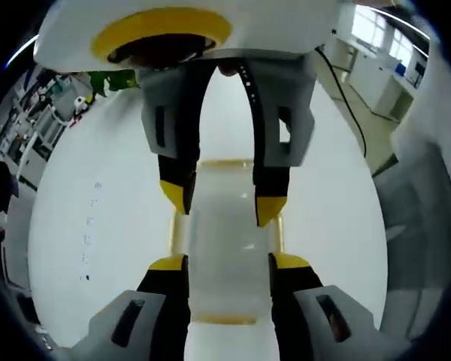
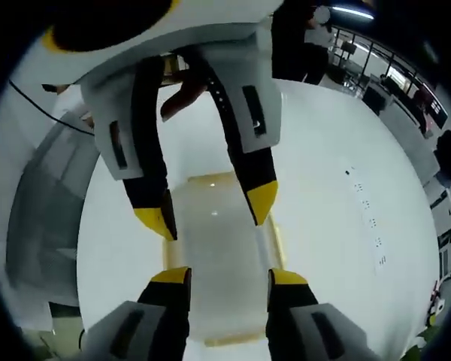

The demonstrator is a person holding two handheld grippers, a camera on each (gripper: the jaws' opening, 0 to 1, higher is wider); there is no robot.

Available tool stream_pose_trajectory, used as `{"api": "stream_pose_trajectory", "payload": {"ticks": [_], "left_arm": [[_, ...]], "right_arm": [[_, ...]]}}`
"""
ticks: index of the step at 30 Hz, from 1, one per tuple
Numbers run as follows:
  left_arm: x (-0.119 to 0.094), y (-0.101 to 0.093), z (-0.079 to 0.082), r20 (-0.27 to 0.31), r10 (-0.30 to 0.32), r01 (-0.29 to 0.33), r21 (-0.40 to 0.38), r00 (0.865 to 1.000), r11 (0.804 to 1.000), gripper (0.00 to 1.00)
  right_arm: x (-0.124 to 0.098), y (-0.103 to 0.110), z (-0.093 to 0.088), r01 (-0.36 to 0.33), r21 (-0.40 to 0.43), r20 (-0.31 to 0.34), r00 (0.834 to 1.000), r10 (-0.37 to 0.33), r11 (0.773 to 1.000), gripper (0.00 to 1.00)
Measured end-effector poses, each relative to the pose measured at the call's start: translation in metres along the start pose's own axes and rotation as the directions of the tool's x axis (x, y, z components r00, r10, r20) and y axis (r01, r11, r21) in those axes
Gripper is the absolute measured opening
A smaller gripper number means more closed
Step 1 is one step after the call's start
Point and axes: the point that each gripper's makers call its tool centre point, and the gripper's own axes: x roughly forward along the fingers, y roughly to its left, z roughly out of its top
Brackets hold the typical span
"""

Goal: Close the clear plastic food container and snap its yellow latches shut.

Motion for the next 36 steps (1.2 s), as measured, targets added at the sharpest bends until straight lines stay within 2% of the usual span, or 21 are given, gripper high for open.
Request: {"api": "stream_pose_trajectory", "payload": {"ticks": [2,3,4,6,22,26,31,36], "left_arm": [[0.000,0.000,0.000,-0.001,0.006,-0.006,-0.011,1.000,1.000,0.40],[0.000,0.000,0.000,-0.001,0.011,-0.011,-0.014,1.000,1.000,0.40],[0.000,0.000,0.002,0.007,0.014,-0.014,-0.019,1.000,1.000,0.40],[0.000,-0.003,0.003,0.016,0.009,-0.008,-0.041,1.000,0.999,0.41],[0.006,-0.028,-0.003,0.024,0.001,0.000,-0.044,1.000,0.999,0.46],[0.008,-0.028,-0.004,0.027,0.038,-0.037,-0.037,0.999,0.999,0.48],[0.014,-0.035,-0.007,0.029,0.043,-0.041,-0.053,0.999,0.998,0.48],[0.015,-0.033,-0.004,0.040,0.078,-0.075,-0.068,0.996,0.995,0.49]], "right_arm": [[0.000,-0.002,0.002,0.007,-0.007,0.004,1.000,-0.007,1.000,0.38],[0.001,-0.004,0.001,0.010,-0.055,-0.011,1.000,-0.011,0.998,0.38],[0.002,-0.003,0.000,0.007,-0.062,-0.017,1.000,-0.008,0.998,0.39],[0.003,-0.003,0.001,-0.001,-0.048,-0.014,1.000,0.000,0.999,0.40],[0.003,-0.021,0.001,0.005,-0.077,-0.035,0.999,-0.007,0.997,0.41],[0.005,-0.024,0.003,0.002,-0.067,-0.044,0.999,-0.005,0.998,0.43],[0.006,-0.026,0.003,-0.011,-0.078,-0.059,0.998,0.007,0.997,0.46],[0.011,-0.023,0.001,-0.054,-0.084,-0.078,0.996,0.047,0.995,0.49]]}}
